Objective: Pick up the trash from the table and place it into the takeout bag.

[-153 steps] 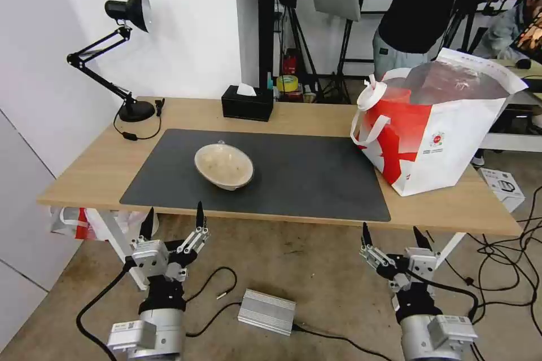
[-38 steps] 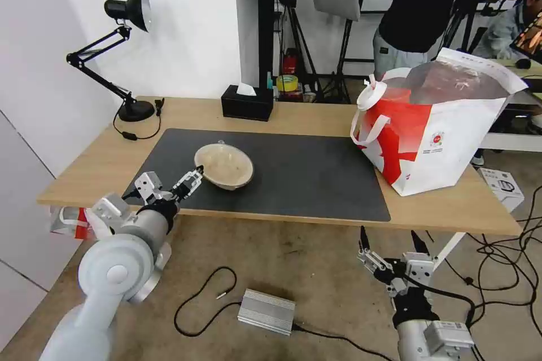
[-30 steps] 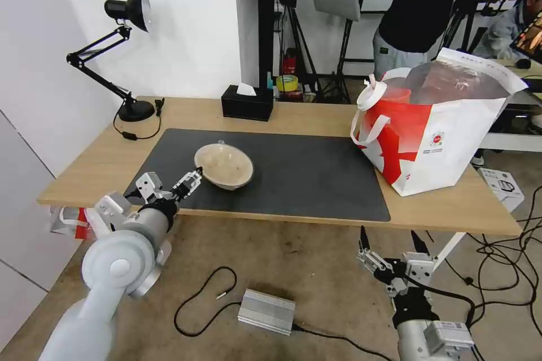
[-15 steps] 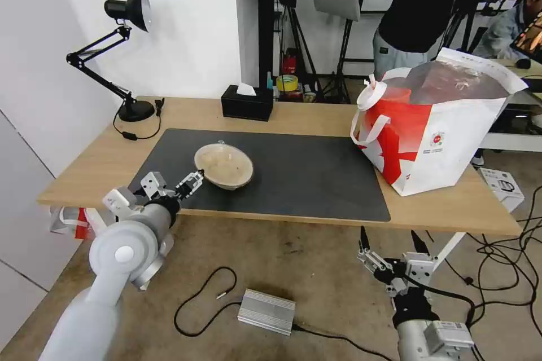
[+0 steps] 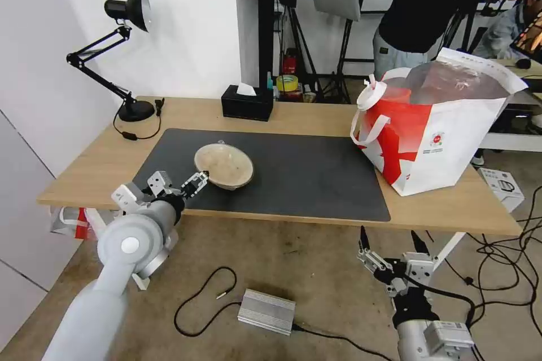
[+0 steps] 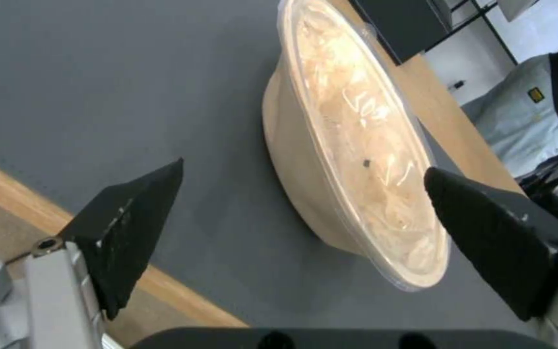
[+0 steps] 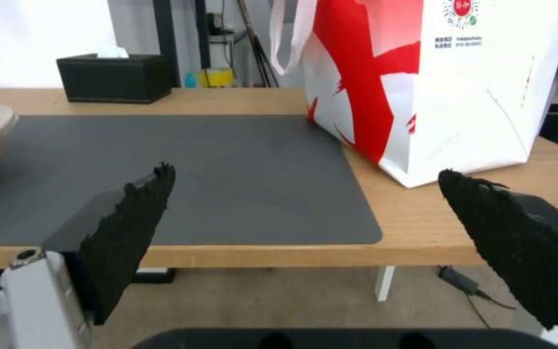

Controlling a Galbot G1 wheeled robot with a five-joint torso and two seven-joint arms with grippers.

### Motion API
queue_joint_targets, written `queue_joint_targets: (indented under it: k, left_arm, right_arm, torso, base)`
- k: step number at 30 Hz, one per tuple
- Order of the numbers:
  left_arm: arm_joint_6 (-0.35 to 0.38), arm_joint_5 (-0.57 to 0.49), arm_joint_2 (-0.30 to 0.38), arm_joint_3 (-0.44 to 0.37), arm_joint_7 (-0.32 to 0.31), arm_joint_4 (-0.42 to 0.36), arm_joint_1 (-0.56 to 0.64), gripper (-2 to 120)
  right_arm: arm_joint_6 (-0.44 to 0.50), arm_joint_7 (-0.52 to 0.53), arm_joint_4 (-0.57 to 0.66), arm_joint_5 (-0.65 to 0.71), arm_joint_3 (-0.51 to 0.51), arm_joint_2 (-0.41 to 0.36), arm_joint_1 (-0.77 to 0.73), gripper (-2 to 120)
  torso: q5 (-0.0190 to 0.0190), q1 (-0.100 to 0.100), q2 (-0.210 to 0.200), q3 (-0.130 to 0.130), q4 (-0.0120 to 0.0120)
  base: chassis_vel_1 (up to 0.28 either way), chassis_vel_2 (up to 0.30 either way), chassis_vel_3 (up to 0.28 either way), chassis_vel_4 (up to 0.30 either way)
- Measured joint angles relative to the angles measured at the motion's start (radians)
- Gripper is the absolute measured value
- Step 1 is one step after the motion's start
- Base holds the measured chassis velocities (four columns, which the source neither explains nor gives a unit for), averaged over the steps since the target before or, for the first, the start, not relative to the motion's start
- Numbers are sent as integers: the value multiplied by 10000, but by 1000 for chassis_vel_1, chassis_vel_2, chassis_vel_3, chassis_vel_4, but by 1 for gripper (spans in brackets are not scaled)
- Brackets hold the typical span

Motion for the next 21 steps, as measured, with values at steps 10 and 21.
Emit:
queue_joint_targets:
  k: [10, 21]
  left_arm:
    - [0, -175, -87, 173, -54, 443, -429, 100]
    - [0, -298, -262, 464, -130, 957, -938, 100]
  right_arm:
    - [0, 0, 0, 0, 0, 0, 0, 100]
    - [0, 0, 0, 0, 0, 0, 0, 100]
  torso:
    - [-1, -1, 0, 0, 0]
    - [0, -1, -1, 0, -1]
  base:
    - [0, 0, 0, 0]
    - [0, 0, 0, 0]
